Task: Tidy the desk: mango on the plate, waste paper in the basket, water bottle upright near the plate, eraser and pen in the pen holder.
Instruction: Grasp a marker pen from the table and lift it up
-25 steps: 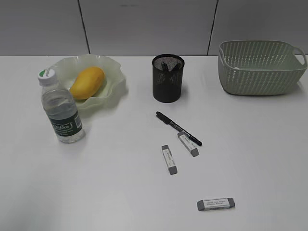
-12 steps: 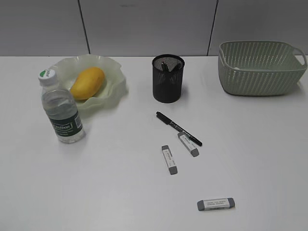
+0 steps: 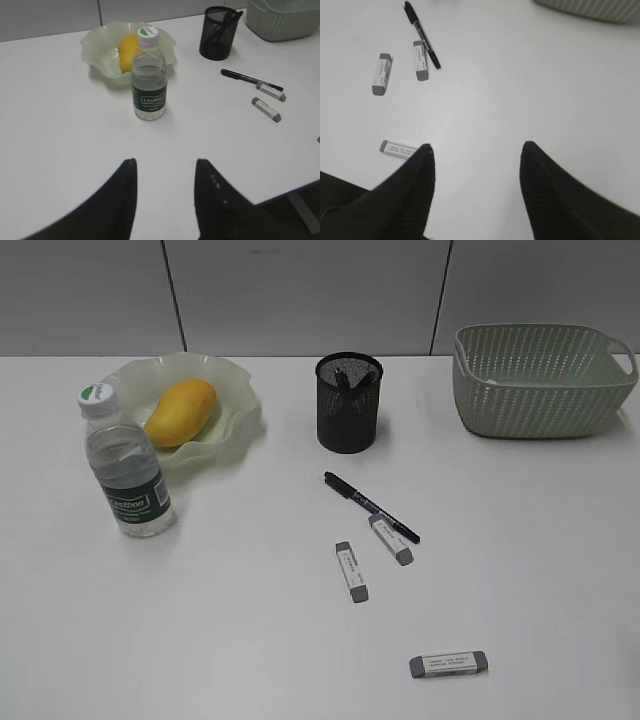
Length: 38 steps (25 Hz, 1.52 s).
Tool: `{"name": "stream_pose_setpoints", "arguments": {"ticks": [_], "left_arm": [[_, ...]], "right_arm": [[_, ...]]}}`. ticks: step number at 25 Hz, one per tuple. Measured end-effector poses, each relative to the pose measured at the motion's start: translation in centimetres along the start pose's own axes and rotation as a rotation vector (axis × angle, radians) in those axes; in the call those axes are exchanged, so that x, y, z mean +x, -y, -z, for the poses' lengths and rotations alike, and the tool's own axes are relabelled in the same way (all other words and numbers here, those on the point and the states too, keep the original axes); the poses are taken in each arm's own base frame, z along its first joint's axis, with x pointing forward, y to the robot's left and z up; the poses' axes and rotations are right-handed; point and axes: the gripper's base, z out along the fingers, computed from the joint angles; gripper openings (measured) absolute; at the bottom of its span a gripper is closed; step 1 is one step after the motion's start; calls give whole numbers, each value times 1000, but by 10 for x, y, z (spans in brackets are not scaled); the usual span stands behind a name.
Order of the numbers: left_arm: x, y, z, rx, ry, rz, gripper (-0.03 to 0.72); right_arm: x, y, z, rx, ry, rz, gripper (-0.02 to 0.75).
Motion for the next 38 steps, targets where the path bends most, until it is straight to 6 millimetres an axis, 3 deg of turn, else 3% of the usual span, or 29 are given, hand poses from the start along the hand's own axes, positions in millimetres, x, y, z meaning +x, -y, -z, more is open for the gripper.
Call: {"name": "stream_pose_setpoints", "arguments": {"ticks": [5, 9, 13, 16, 22, 32, 35, 38], "left_arm": [[0, 1, 1, -99, 9, 45, 288], [1, 2, 1, -156, 14, 71, 288], [1, 2, 1, -171, 15, 77, 288], [1, 2, 1, -171, 15, 77, 288], [1, 2, 1, -171, 15, 77, 288], [1, 2, 1, -171, 15, 77, 243], [1, 2, 1, -171, 15, 77, 239], [1, 2, 1, -171, 15, 77, 237]], "right_arm": [[-51, 3, -112, -36, -285, 24, 437], [-86, -17, -201, -74, -406, 139, 436], [-103, -48, -278, -115, -503, 230, 436], [-104, -64, -321, -124, -591, 290, 436], [-98, -86, -368, -148, -684, 363, 431], [-77, -99, -389, -171, -733, 411, 365], [-75, -100, -391, -173, -738, 408, 282], [-75, -100, -391, -175, -740, 404, 93]]}}
